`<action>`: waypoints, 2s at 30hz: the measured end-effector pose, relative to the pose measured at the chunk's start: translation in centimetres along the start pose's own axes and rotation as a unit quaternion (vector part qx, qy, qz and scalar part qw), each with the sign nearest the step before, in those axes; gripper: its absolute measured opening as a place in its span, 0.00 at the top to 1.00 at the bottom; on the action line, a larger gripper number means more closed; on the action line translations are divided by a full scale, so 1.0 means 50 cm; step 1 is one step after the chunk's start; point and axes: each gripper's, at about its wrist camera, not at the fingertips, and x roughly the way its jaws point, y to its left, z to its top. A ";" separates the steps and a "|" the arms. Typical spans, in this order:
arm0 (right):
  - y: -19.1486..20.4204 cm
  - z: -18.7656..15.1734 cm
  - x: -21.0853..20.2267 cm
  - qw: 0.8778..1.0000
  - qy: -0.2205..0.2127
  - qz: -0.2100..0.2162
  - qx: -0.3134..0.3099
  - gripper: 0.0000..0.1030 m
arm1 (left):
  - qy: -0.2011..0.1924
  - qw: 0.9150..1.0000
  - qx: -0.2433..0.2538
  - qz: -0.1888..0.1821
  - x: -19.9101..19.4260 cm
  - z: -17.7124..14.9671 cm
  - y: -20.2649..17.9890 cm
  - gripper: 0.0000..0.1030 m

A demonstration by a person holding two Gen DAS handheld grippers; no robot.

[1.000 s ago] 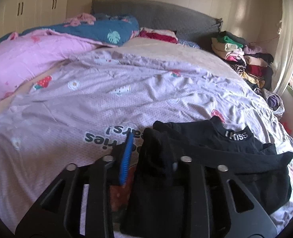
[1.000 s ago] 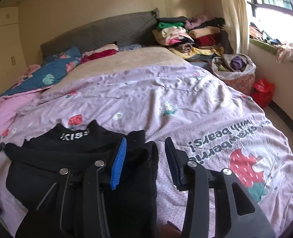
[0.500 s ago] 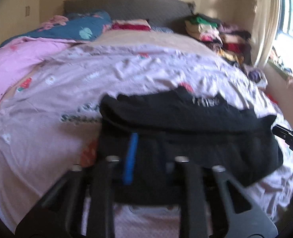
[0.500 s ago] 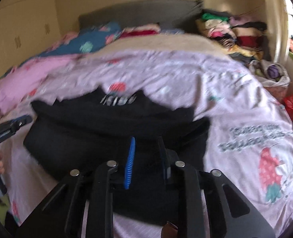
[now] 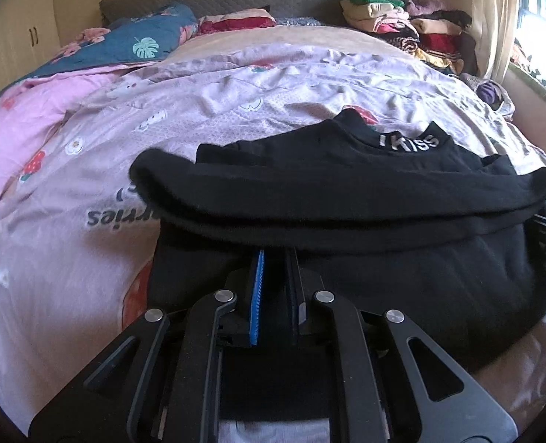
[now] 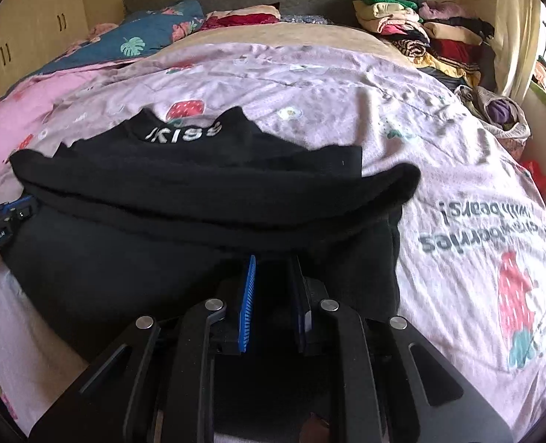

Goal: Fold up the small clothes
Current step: 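Lay the held hem over the collar and smooth the fold with both tools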

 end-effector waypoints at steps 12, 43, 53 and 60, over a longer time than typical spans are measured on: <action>-0.050 0.061 0.041 0.998 -0.026 0.009 0.052 0.85 | 0.012 1.000 -0.007 -0.003 0.063 0.073 0.019 0.95; -0.157 0.063 0.034 0.992 -0.040 -0.022 0.115 0.94 | -0.016 0.998 -0.066 -0.004 0.075 0.103 0.128 0.98; -0.187 0.087 -0.024 0.978 -0.112 0.005 0.175 0.94 | -0.079 0.990 -0.113 -0.017 0.013 0.124 0.175 0.99; -0.186 0.079 0.006 0.979 -0.091 -0.009 0.181 0.94 | -0.053 0.992 -0.117 -0.002 0.055 0.116 0.175 0.99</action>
